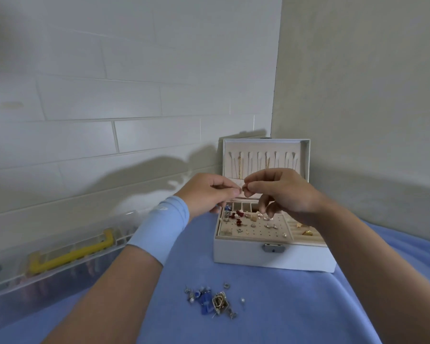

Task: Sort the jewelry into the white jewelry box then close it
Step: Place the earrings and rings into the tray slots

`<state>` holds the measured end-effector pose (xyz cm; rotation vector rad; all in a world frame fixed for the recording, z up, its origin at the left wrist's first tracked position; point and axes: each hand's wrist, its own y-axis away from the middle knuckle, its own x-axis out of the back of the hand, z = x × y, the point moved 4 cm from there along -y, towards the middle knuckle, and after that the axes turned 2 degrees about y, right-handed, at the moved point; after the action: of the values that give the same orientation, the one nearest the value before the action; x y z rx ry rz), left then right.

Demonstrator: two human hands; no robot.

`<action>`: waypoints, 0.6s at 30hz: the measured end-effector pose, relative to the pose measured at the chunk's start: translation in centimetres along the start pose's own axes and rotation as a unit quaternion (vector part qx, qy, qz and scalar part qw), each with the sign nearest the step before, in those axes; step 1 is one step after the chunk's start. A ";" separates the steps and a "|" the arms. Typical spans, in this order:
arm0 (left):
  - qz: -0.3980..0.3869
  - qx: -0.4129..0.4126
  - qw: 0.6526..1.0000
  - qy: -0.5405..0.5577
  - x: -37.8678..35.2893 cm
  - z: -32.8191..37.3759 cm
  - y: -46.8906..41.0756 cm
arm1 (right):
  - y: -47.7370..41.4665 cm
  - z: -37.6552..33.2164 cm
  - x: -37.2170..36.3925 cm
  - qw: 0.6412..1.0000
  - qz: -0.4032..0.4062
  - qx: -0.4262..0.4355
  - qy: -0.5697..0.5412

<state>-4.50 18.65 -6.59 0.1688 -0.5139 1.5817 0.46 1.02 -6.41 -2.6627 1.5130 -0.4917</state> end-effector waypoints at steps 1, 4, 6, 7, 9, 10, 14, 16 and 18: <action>0.007 0.002 1.000 -0.003 -0.2 0.1 -0.8 | -0.3 0.0 0.5 1.000 0.015 -0.002 0.005; 0.007 0.018 1.000 0.002 -1.3 -0.1 -2.9 | -1.6 0.3 1.7 0.999 0.038 -0.010 0.033; 0.009 0.020 1.000 -0.001 -1.8 -0.4 -4.1 | -2.6 0.5 2.5 0.997 0.054 -0.016 0.058; 0.014 0.018 1.000 -0.008 -2.0 -0.5 -4.7 | -3.1 0.6 2.9 0.995 0.065 -0.017 0.076; 0.028 0.012 0.999 -0.041 -2.4 -0.7 -5.8 | -4.0 1.0 3.5 0.989 0.084 -0.016 0.120; 0.033 0.011 0.998 -0.056 -2.6 -0.8 -6.4 | -4.5 1.2 3.8 0.985 0.089 -0.015 0.144; 0.011 0.015 0.993 -0.115 -3.9 -1.7 -8.2 | -5.7 2.4 4.7 0.969 0.101 -0.010 0.226; -0.027 0.004 0.987 -0.159 -4.7 -2.2 -8.6 | -6.0 3.0 5.3 0.961 0.104 -0.009 0.256; -0.053 -0.014 0.978 -0.203 -5.1 -2.5 -8.7 | -6.2 3.6 5.6 0.957 0.098 -0.014 0.274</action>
<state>4.94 15.03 -8.96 0.4966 -0.8294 1.4388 9.30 -0.93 -7.21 -2.4702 1.8899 -1.2807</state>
